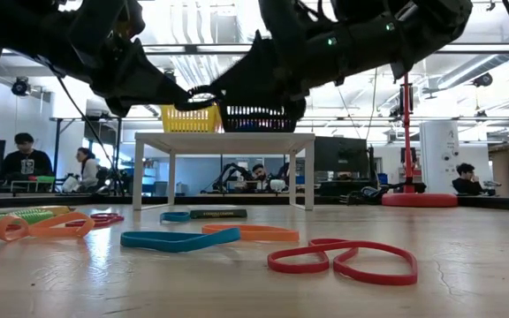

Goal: Pick & Place Office Desk Supplies
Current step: Put the black spring keychain into the black bin

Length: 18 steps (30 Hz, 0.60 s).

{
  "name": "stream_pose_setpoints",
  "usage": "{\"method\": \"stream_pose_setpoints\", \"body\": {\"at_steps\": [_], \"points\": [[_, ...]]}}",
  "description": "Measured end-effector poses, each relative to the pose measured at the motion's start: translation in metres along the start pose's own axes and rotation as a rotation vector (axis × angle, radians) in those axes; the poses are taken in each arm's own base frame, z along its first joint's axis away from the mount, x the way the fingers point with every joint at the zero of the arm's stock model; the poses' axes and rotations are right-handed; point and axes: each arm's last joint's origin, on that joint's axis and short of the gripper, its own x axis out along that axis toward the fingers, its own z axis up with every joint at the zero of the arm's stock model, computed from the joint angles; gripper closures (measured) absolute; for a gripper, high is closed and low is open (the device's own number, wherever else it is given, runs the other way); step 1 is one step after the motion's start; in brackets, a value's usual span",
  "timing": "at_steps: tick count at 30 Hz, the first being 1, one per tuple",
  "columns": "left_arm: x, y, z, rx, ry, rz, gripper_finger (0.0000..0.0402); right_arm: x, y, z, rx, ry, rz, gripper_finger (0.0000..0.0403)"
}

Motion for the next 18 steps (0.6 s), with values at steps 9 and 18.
{"method": "stream_pose_setpoints", "body": {"at_steps": [9, 18], "points": [[0.0000, -0.0004, 0.0011, -0.009, -0.010, -0.004, 0.0387, 0.0009, 0.0016, 0.0008, -0.003, 0.016, 0.027, 0.0295], [0.0000, -0.0002, 0.0006, -0.024, -0.007, -0.009, 0.0358, -0.0010, 0.0008, -0.0008, -0.018, 0.052, 0.018, 0.0383]]}}
